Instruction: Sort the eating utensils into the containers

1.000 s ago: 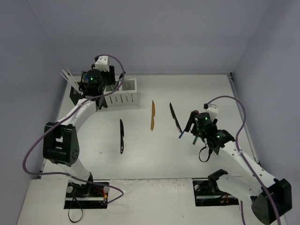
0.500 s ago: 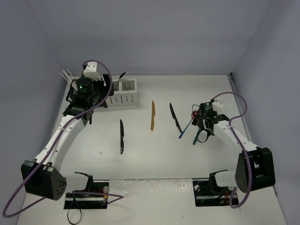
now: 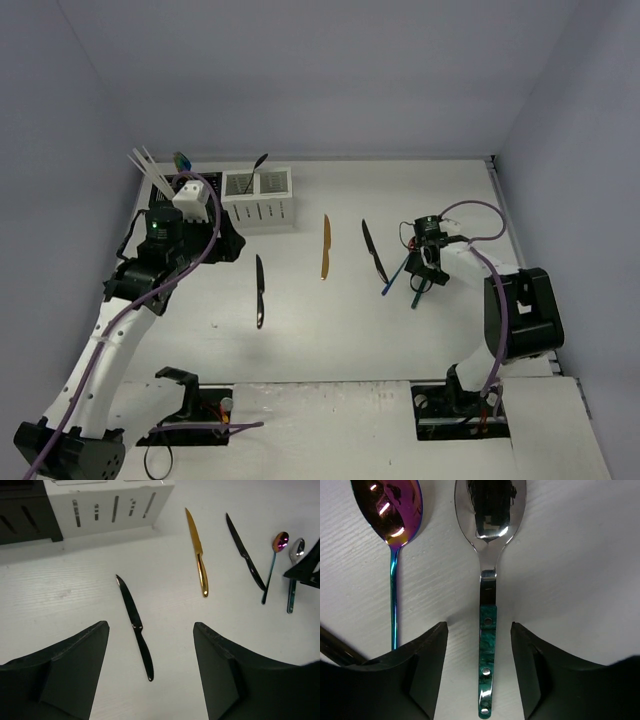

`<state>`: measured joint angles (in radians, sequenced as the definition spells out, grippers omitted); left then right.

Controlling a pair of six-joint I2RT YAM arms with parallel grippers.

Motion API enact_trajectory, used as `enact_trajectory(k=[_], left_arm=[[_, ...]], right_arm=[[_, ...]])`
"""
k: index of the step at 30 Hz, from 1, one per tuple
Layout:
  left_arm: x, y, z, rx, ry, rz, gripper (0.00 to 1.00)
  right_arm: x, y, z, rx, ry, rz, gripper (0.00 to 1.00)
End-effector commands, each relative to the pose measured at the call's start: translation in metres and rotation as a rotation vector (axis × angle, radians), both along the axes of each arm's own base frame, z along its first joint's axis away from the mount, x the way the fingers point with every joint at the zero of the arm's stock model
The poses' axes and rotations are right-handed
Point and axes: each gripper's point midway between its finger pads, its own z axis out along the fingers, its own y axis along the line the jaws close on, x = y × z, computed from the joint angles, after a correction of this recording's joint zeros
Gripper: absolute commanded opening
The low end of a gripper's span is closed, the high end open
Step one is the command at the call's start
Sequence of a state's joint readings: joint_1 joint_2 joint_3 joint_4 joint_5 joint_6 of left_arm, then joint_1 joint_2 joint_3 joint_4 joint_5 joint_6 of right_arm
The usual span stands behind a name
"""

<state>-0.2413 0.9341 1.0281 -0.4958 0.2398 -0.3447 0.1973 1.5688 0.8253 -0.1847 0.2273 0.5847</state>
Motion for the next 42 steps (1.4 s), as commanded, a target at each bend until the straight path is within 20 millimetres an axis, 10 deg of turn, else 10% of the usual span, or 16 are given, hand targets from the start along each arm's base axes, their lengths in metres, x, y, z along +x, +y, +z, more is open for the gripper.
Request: enact_trajectory(k=[1, 11, 16, 28, 42], left_arm=[[-0.016, -0.021, 0.012, -0.108, 0.006, -0.091, 0.65], [-0.032, -0.050, 0.029, -0.216, 0.022, -0.197, 0.65], [-0.037, -0.083, 0.047, -0.248, 0.015, -0.274, 0.65], [-0.017, -0.152, 0.101, -0.352, -0.140, -0.334, 0.65], [0.005, -0.194, 0.121, -0.241, -0.262, -0.316, 0.65]], right_arm=[[0.012, 0.003, -0.005, 0.034, -0.022, -0.001, 0.47], [0.006, -0.014, 0.000, -0.005, -0.045, -0.015, 0.01], [0.013, -0.012, 0.042, -0.017, -0.172, 0.036, 0.00], [-0.017, 0.131, 0.217, 0.111, -0.658, 0.692, 0.00], [-0.067, 0.227, 0.261, 0.299, -0.794, 1.019, 0.00]])
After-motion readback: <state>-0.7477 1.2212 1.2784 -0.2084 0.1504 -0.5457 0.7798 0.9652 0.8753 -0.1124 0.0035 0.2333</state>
